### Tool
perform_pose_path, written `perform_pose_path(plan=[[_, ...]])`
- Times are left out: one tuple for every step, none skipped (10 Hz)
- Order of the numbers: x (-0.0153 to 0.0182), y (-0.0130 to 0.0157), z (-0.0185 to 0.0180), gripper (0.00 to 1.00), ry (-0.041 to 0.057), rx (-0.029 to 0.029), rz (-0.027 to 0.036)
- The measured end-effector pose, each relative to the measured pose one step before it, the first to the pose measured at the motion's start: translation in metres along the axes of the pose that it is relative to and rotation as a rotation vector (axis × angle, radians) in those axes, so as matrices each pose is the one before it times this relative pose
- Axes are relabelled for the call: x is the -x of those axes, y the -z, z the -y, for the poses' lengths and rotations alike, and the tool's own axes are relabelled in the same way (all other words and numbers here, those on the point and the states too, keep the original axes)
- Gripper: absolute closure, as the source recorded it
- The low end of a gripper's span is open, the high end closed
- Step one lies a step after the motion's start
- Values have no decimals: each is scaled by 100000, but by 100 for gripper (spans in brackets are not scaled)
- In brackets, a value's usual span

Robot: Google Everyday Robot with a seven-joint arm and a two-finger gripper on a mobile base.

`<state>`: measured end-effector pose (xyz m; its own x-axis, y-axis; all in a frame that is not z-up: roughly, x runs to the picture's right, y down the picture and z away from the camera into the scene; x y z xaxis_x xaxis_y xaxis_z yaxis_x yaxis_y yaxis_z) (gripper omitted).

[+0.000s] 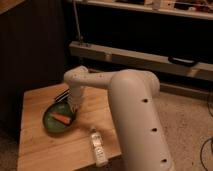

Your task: Drag the ceramic bowl in a circle

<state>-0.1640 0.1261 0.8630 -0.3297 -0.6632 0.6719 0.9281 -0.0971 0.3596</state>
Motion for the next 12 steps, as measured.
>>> perform_pose_path(plan=[[1428, 775, -2202, 100, -4500, 1191, -772], [1234, 440, -1358, 100, -2456, 648, -478], [1491, 401, -1001, 100, -1671, 865, -102], [1830, 439, -455, 100, -387, 884, -241], [1542, 67, 320, 100, 926, 793, 386], [1327, 24, 813, 100, 1609, 642, 508], [1438, -42, 1218, 100, 2478, 624, 728], [1469, -3, 1537, 100, 3326, 491, 835], [949, 47, 1140, 100, 2659, 134, 523], [820, -23, 1293, 100, 3003, -39, 790], [386, -225, 2497, 100, 4968, -563, 1125], [-388, -269, 1512, 100, 2799, -566, 569]])
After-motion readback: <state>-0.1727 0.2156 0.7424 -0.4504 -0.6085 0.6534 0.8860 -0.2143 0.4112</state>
